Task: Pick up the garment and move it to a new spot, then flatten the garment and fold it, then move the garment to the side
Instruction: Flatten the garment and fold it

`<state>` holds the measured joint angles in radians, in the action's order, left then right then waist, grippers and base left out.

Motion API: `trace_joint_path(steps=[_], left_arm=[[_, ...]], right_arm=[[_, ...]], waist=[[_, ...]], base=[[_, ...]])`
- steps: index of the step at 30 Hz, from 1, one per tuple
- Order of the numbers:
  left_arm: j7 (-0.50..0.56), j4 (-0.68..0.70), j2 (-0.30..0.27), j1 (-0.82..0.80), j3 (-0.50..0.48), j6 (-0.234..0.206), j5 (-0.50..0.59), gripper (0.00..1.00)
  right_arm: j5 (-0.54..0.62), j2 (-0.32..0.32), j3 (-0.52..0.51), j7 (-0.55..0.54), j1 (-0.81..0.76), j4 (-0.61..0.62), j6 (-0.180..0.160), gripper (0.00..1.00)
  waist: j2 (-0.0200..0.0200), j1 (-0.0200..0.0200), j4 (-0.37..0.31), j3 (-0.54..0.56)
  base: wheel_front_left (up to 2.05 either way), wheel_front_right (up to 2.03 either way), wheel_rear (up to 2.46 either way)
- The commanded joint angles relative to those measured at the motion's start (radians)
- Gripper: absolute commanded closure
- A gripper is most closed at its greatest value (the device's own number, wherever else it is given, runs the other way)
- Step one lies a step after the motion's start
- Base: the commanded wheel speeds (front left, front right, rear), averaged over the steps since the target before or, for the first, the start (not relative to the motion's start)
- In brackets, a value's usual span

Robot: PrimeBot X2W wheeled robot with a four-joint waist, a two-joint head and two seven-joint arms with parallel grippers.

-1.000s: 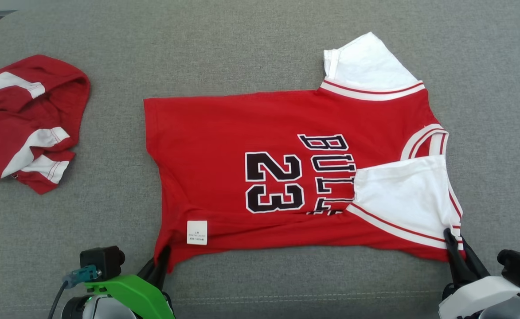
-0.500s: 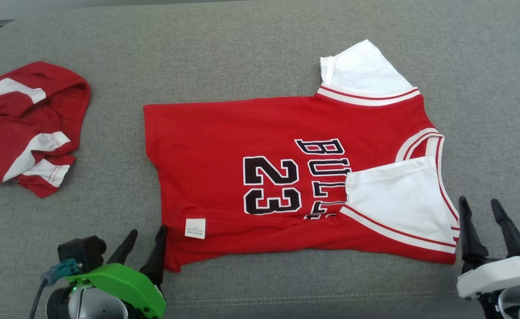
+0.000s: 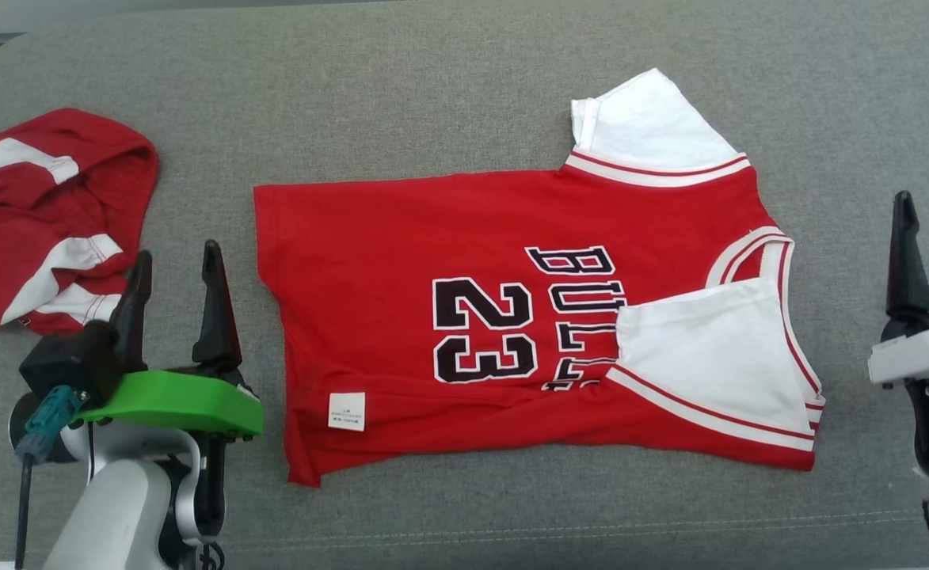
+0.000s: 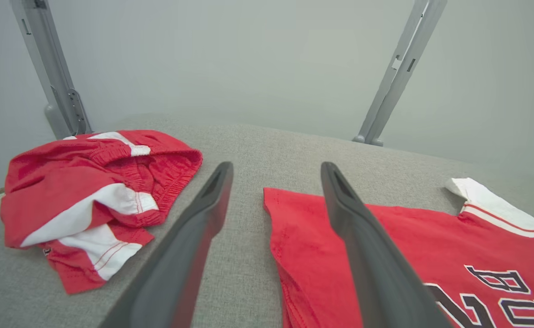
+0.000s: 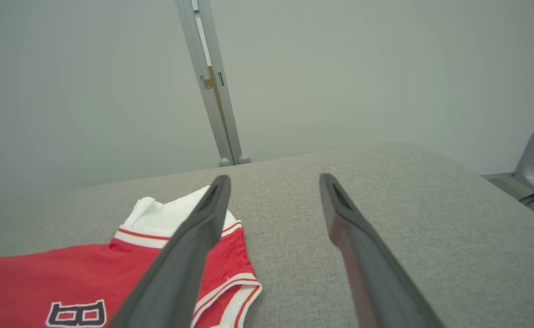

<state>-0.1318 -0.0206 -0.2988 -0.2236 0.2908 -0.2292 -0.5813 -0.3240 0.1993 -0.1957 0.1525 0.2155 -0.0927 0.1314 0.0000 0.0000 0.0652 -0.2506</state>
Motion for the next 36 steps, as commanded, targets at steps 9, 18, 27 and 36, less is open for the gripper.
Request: trace_joint_path(steps=[9, 18, 27, 36], left_arm=[[-0.026, -0.072, 0.019, -0.174, 0.037, 0.038, 0.042, 0.00], [0.086, -0.225, 0.043, -0.349, 0.100, 0.145, -0.007, 0.00], [0.195, -0.393, 0.076, -0.497, 0.139, 0.226, -0.051, 0.00], [0.232, -0.574, 0.126, -0.638, 0.142, 0.295, -0.104, 0.00]], right_arm=[[-0.027, 0.092, 0.034, -0.015, 0.230, -0.141, -0.001, 0.00], [-0.066, 0.200, 0.186, -0.094, 0.475, -0.309, -0.001, 0.00], [-0.107, 0.271, 0.357, -0.184, 0.682, -0.442, -0.001, 0.00], [-0.145, 0.311, 0.531, -0.269, 0.852, -0.575, -0.001, 0.00]], waist=[[0.0000, 0.0000, 0.023, -0.079], [0.0000, 0.0000, 0.069, -0.180], [0.0000, 0.0000, 0.117, -0.265], [0.0000, 0.0000, 0.165, -0.341]], base=[[0.00, 0.00, 0.00], [0.00, 0.00, 0.00], [0.00, 0.00, 0.00], [0.00, 0.00, 0.00]])
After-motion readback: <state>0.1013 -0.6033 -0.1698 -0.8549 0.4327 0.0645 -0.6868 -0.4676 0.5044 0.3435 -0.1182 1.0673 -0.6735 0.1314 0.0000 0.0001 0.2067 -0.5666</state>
